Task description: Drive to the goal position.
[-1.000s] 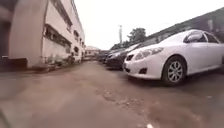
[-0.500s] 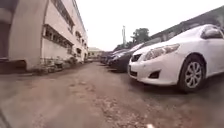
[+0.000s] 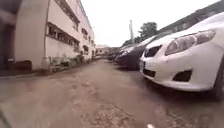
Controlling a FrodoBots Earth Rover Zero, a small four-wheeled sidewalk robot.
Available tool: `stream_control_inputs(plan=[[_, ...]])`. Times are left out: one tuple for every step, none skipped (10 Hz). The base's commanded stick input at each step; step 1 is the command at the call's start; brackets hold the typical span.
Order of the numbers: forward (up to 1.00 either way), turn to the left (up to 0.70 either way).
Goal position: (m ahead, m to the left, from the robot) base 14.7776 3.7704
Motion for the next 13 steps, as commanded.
stream_control_inputs(plan=[[1.0,0.42],[1.0,0.52],[1.0,0.52],[1.0,0.47],[1.0,0.12],[1.0,0.12],[1.0,0.12],[1.0,0.12],[1.0,0.12],[1.0,0.12],[1.0,0.12],[1.0,0.12],[1.0,0.12]])
